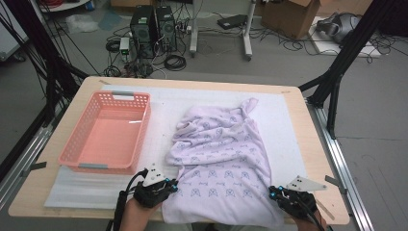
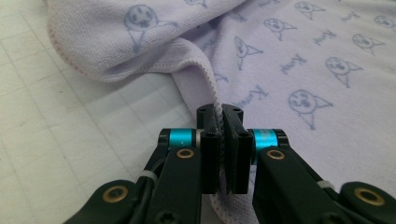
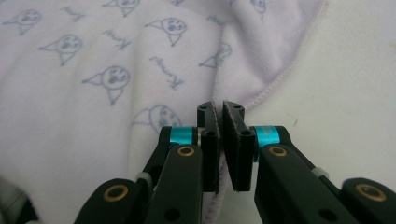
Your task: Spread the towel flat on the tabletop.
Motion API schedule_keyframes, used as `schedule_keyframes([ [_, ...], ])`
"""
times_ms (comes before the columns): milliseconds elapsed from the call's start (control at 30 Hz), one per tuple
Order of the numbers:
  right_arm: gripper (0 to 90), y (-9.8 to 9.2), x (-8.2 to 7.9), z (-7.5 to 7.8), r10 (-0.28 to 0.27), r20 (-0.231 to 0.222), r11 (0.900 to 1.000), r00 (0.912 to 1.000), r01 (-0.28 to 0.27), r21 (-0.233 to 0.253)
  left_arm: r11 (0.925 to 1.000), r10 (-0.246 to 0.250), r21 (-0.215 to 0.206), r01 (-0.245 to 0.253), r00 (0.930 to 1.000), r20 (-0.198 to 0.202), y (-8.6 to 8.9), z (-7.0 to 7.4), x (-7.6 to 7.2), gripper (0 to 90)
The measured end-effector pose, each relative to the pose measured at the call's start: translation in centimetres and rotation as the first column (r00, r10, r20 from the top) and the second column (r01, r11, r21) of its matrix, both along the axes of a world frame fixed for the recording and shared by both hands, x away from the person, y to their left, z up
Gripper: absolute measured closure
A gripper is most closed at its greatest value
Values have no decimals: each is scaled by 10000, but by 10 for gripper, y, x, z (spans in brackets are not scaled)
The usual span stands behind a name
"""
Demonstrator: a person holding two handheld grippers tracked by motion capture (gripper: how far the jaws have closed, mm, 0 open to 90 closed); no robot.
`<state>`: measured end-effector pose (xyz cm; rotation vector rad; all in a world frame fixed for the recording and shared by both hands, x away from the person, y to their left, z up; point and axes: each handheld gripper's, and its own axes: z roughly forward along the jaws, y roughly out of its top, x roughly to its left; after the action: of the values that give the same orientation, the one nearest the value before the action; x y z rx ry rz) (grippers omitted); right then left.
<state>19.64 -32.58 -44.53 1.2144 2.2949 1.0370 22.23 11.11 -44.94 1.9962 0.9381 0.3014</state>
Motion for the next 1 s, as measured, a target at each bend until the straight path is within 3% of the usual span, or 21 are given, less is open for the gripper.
schedule_keyframes([
  [133, 855, -5, -10, 4, 261, -23, 9993, 9997, -260, 264, 9974, -76, -715, 63, 9998, -175, 10, 6, -6, 860],
  [233, 855, -9, -18, 9, 385, 41, 9982, 9992, -387, 450, 9957, -95, -926, 75, 9997, -215, 18, 9, -14, 859],
  [500, 857, -8, -49, 12, 1172, -88, 9916, 9931, -1166, 561, 9945, -315, -1007, 273, 9987, -409, 29, 13, -37, 857],
  [567, 836, -8, -55, 12, 1208, -44, 9910, 9927, -1203, 590, 9938, -239, -1097, 184, 9985, -488, 29, 12, -38, 799],
  [600, 794, -8, -55, 12, 1146, -46, 9917, 9934, -1141, 600, 9943, -93, -1064, 48, 9991, -417, 29, 12, -36, 708],
  [667, 703, -9, -50, 11, 920, 0, 9937, 9958, -918, 640, 9902, 253, -1371, -282, 9994, -229, 30, 15, -29, 579],
  [733, 675, -9, -43, 11, 704, 98, 9940, 9975, -710, 829, 9829, 579, -1744, -588, 9983, -102, 31, 17, -21, 527],
  [800, 649, -7, -34, 11, 542, 198, 9953, 9983, -556, 798, 9834, 690, -1681, -689, 9976, -51, 30, 16, -12, 500],
  [1000, 566, 5, 3, 10, -141, 396, 9992, 9991, 126, 384, 9932, 707, -897, -744, 9965, -447, 14, 0, 11, 481],
])
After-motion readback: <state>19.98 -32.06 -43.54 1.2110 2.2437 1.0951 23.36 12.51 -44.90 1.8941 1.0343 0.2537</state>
